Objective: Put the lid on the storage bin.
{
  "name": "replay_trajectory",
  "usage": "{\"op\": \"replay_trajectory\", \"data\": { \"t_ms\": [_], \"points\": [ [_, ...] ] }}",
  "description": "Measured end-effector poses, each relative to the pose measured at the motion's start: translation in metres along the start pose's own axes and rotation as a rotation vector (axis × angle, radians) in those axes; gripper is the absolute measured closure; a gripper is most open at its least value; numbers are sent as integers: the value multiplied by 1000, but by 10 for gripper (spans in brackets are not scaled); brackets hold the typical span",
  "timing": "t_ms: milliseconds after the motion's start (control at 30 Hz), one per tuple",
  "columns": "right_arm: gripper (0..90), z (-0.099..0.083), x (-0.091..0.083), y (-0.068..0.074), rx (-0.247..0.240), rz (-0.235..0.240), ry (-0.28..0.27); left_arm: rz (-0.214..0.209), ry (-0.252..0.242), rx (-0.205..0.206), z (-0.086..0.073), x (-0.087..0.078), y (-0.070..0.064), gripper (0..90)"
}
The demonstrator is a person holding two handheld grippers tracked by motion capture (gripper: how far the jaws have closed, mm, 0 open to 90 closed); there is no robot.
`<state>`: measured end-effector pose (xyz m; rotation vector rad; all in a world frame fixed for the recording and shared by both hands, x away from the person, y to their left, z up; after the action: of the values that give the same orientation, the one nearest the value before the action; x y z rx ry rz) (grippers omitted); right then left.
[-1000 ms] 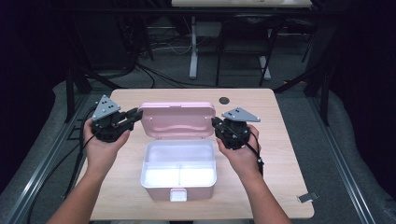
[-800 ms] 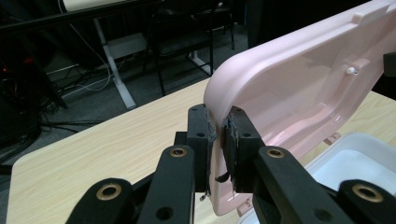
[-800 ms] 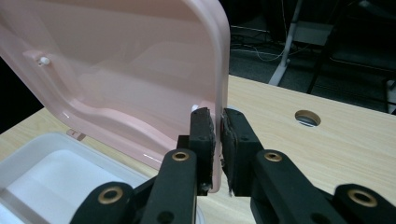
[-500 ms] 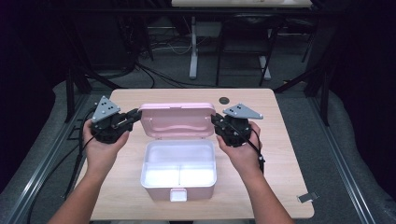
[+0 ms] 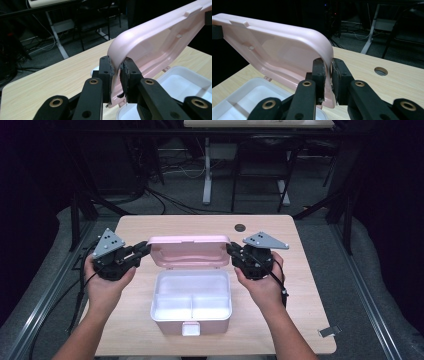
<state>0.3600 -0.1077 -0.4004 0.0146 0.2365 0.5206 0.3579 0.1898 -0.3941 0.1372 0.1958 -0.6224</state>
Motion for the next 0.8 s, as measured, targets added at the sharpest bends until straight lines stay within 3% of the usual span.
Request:
{"op": "replay_trajectory", "data": {
  "t_ms": [333,800],
  "points": [
    [798,1,-12,6,-22,14,-2,-27,-10,6,-1,-12,-8,782],
    [767,-9,-29,15,-32,48,8,-76,-19,-15,-16,-28,-16,772]
  ]
}}
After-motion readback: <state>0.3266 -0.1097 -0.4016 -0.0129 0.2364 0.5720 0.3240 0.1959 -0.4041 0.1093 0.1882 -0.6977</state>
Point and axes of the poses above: each handheld gripper's, and its own axes: x roughly forward along the jaws, z roughly out of its top, y roughly to its left, the point moved 5 cm from there along x, roughly forward along the jaws, and after that the axes turned 9 degrees about -y, right-handed, at the moved point
